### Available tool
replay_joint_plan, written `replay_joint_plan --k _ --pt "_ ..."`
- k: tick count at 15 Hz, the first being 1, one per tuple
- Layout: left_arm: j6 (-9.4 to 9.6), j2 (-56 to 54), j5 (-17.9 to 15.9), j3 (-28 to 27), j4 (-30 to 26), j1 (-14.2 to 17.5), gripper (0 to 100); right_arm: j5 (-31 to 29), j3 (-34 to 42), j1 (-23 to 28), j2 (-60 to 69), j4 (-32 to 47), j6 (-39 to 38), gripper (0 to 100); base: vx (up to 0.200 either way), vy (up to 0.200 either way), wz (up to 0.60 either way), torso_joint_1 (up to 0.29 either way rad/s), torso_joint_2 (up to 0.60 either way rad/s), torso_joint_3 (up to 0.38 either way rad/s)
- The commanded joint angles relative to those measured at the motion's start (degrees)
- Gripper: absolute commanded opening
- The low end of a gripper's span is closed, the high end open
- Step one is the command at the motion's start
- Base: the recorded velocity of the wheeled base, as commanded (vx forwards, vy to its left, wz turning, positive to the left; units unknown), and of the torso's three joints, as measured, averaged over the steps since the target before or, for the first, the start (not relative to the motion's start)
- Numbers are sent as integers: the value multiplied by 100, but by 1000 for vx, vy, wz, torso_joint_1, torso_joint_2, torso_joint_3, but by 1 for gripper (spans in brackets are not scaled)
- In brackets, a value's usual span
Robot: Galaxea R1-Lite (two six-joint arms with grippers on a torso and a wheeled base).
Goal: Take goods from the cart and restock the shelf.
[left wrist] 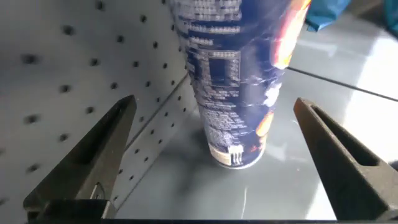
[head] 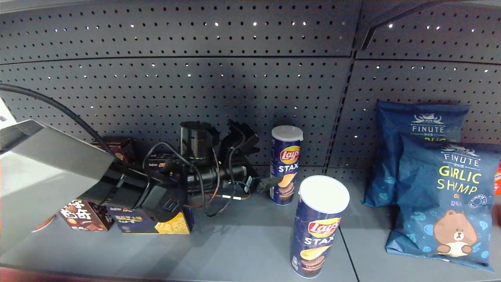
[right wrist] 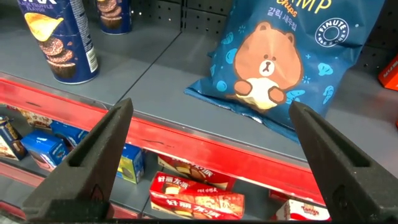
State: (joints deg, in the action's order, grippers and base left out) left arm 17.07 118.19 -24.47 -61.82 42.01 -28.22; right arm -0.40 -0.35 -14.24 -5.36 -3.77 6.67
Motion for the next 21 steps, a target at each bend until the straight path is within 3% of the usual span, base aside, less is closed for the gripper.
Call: replay_joint_plan --k 1,3,4,5,6,7,10,11,14,15,16,17,19,21 --pt "-2 -876 91 803 194 141 100 -21 0 0 -9 -1 -16 100 0 0 0 0 0 0" --pt "-10 -1588 179 1445 194 168 100 -48 0 0 -9 8 -16 100 0 0 0 0 0 0" --pt "-10 -1588 179 1445 194 168 100 -48 0 0 -9 8 -16 100 0 0 0 0 0 0" --pt "-37 -2116 214 1910 185 168 100 -109 0 9 -9 8 -8 100 0 0 0 0 0 0" --pt "-213 -2748 504 2499 194 177 100 -311 -53 9 -26 78 -16 100 0 0 0 0 0 0" --pt "-221 -3047 654 2754 185 177 100 -259 -439 0 -307 298 -78 100 0 0 0 0 0 0" --pt "-204 -3636 742 3176 88 177 100 488 -1907 -79 -2179 350 -473 100 0 0 0 0 0 0" --pt "-195 -3724 917 3308 62 168 100 603 -2320 -141 -2883 254 -447 100 0 0 0 0 0 0" --pt "-195 -3759 1199 3422 71 168 100 488 -2470 -527 -3902 -115 -403 100 0 0 0 0 0 0" --pt "-230 -3733 1568 3536 141 177 100 146 -2461 -940 -4394 -344 -421 100 0 0 0 0 0 0" --pt "-256 -3715 1682 3642 264 177 100 -285 -2408 -1459 -4807 -652 -465 100 0 0 0 0 0 0" --pt "-256 -3706 1673 3668 317 177 100 -505 -2355 -1661 -5001 -827 -473 100 0 0 0 0 0 0" --pt "-248 -3733 1700 3905 352 168 100 -1304 -1942 -2628 -6029 -2075 -649 100 0 0 0 0 0 0" --pt "-230 -3997 1682 4336 343 124 100 -1322 -1837 -2654 -6152 -1961 -605 100 0 0 0 0 0 0"
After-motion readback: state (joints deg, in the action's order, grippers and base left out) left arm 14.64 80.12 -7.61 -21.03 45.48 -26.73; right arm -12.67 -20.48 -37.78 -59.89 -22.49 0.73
